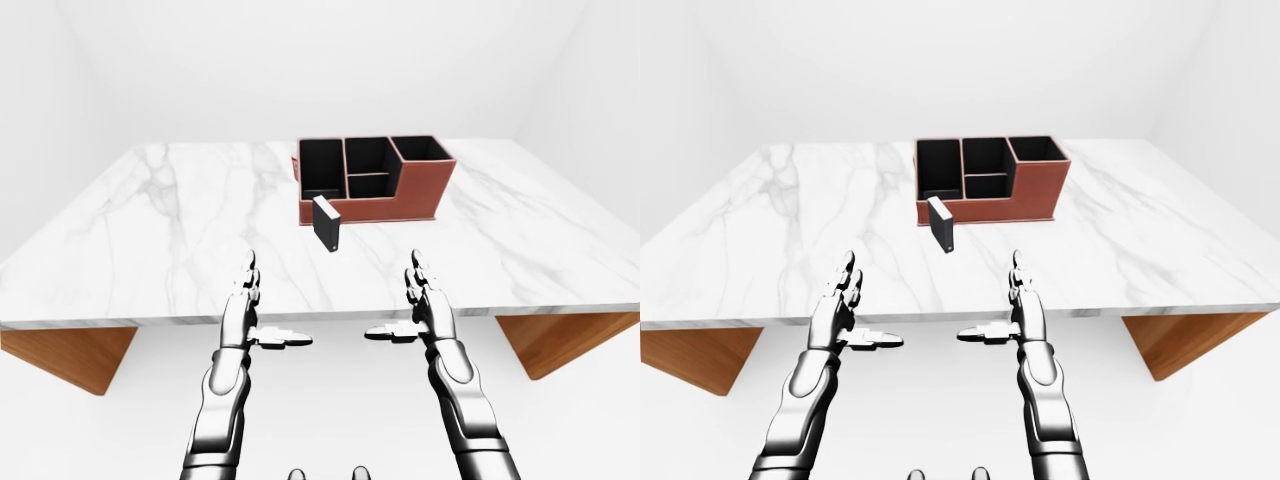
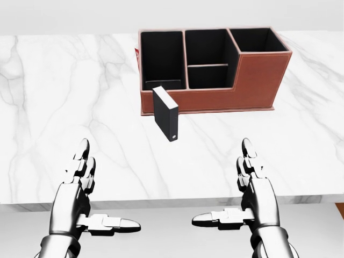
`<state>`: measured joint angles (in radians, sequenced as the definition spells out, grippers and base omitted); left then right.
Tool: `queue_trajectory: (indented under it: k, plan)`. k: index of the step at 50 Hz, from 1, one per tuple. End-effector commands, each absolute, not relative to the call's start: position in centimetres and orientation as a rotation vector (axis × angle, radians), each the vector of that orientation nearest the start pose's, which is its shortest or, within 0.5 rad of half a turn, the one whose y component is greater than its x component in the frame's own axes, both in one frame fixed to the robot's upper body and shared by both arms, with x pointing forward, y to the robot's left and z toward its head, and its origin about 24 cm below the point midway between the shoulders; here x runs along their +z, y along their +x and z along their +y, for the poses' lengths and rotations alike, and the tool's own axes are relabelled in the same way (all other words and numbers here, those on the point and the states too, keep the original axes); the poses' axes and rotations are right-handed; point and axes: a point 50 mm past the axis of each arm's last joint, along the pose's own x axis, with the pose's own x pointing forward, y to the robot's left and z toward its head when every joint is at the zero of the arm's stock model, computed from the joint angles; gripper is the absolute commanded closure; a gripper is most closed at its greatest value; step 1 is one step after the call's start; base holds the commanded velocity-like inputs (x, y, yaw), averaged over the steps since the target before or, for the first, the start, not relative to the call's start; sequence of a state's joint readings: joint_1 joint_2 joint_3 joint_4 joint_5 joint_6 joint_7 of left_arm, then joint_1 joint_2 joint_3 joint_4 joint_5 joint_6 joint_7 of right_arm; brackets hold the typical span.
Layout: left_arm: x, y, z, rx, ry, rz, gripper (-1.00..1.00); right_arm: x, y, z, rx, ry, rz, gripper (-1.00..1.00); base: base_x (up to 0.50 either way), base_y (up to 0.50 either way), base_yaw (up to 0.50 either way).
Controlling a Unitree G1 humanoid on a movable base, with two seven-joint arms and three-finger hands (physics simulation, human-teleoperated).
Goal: Pick up the book and place it in the right compartment of the caddy.
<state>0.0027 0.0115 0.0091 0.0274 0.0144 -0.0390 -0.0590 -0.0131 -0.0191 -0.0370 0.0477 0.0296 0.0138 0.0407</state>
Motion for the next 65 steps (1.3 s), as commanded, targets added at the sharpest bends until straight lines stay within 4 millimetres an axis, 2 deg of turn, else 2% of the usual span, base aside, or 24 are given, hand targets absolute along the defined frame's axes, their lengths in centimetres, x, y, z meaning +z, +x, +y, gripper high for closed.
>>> queue_trajectory:
  k: [1,39,42,45,65]
  plan:
    - [3.7,25.3,15.0,-0.052,0.03,-0.007,-1.0,3.1,25.6,-15.9,0.007,0.014,0.051,-1.0,0.39,0.0,0.0]
    - [3.7,25.3,14.9,-0.051,0.034,-0.004,-1.0,3.0,25.7,-15.8,0.006,0.019,0.065,-1.0,0.38,0.0,0.0]
    - [3.7,25.3,14.9,-0.052,0.034,-0.004,-1.0,2.1,25.7,-15.9,0.006,0.018,0.065,-1.0,0.33,0.0,0.0]
    - [3.7,25.3,14.9,-0.053,0.035,-0.004,-1.0,3.0,25.7,-15.8,0.007,0.017,0.065,-1.0,0.32,0.0,0.0]
    - [3.6,25.3,14.8,-0.054,0.038,-0.003,-1.0,3.1,25.5,-15.7,0.01,0.005,0.058,-1.0,0.28,0.0,0.0]
